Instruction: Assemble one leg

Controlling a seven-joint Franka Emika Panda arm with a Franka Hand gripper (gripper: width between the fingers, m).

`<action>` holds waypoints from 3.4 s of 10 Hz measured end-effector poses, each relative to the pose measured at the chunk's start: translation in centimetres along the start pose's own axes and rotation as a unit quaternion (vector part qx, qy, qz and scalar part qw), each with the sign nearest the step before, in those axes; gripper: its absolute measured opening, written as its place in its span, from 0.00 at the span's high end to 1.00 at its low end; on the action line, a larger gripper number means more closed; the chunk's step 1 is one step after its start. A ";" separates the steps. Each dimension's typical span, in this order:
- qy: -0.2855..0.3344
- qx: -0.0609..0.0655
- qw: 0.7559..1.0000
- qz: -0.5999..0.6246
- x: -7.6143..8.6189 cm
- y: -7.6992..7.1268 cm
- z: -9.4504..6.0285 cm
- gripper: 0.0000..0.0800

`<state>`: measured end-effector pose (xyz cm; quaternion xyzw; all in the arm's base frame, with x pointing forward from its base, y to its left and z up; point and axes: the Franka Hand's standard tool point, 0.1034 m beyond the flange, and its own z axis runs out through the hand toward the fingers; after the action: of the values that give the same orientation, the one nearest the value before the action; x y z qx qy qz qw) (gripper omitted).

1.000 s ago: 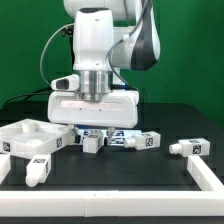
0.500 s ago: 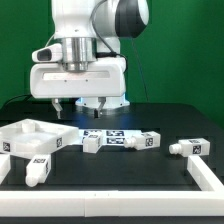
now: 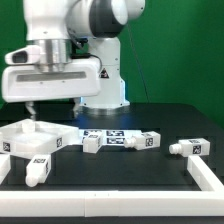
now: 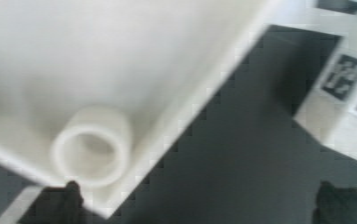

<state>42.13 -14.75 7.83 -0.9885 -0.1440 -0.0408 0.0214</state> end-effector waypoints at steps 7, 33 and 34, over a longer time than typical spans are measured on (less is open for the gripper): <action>-0.030 0.021 0.934 -0.357 -0.3 4.7 2.0 0.19; -0.043 -0.014 0.997 -0.055 9.1 2.7 -1.0 0.94; -0.040 -0.017 0.997 -0.059 10.4 2.6 -0.3 0.94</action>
Offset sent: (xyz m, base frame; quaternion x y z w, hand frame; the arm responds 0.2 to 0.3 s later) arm 0.0000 0.0000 0.0000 0.0000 0.0000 -0.1938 0.9810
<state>52.77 -14.32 8.98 -0.9794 -0.2018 -0.0044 -0.0036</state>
